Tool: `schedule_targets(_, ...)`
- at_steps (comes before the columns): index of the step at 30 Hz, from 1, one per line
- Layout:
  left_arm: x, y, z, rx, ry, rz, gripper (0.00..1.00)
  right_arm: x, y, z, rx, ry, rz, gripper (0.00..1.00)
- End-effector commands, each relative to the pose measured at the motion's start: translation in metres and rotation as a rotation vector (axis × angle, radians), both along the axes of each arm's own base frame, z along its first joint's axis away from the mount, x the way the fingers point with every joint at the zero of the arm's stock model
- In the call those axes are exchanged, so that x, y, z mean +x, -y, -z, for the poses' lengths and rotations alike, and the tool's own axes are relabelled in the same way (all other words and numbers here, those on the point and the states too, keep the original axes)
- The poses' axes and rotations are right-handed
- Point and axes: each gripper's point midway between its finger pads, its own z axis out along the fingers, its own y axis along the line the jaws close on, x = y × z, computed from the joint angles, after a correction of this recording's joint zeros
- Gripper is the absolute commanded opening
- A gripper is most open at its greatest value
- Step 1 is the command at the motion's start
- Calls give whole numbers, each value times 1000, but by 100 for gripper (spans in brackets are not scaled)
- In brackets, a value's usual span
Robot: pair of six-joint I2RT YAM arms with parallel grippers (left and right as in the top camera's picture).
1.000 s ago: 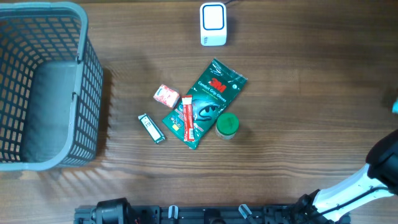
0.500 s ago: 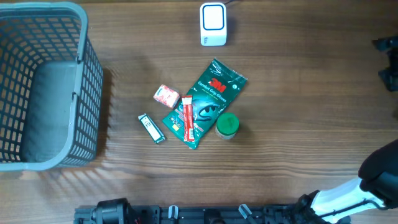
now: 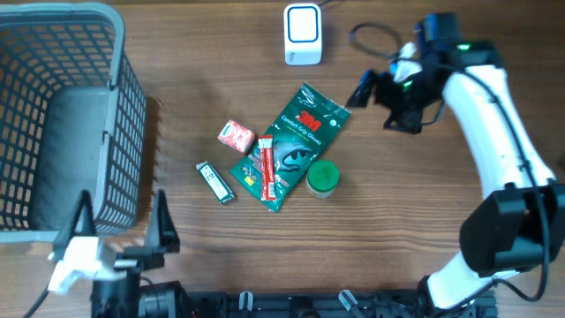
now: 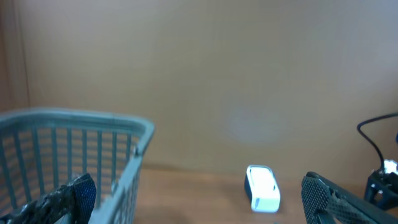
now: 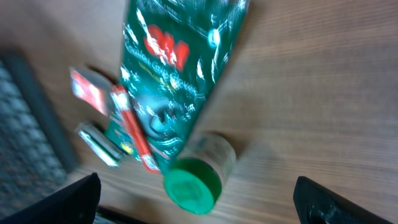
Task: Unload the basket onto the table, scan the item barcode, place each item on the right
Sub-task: 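Reach down and grasp the green-capped jar with the right gripper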
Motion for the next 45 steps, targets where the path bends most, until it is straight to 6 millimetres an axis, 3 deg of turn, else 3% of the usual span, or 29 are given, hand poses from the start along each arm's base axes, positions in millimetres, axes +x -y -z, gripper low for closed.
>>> schedule_targets(1,20,-3,37,-2,-84,-8,100,-21,3,3,-231,-11,-49,100)
schedule_targets(5,37,-9,76,-66,-172,-25,100,-53,4,7,-380,-112,-40,100)
schedule_targets(11,40,-9,105,-91,-269,-26,100,-52,-64,16,-352,14,-69,100)
schedule_targets(14,39,-9,109,-92,-286,-26,100,-59,-65,43,-374,-3,-54,100)
schedule_targets(17,37,-9,126,-99,-355,-29,100,-71,-68,71,-344,-31,-119,100)
schedule_targets(21,37,1,125,-98,-352,30,100,-81,-63,96,-349,-50,-123,100)
schedule_targets(26,37,19,132,-99,-373,137,100,-79,-68,111,-318,-28,-126,100)
schedule_targets(30,41,19,172,-119,-478,135,100,-78,-69,115,-310,-10,-153,100)
schedule_targets(32,41,19,192,-130,-537,133,100,-77,-70,115,-309,-2,-167,90)
schedule_targets(34,36,19,205,-140,-592,131,100,-81,-67,119,-316,-16,-169,72)
schedule_targets(37,34,20,210,-144,-614,131,100,-85,-64,121,-325,-13,-232,48)
schedule_targets(41,34,20,210,-143,-614,130,100,-87,-56,118,-361,70,-587,45)
schedule_targets(45,34,20,210,-143,-614,130,100,-53,-22,106,-626,185,-684,50)
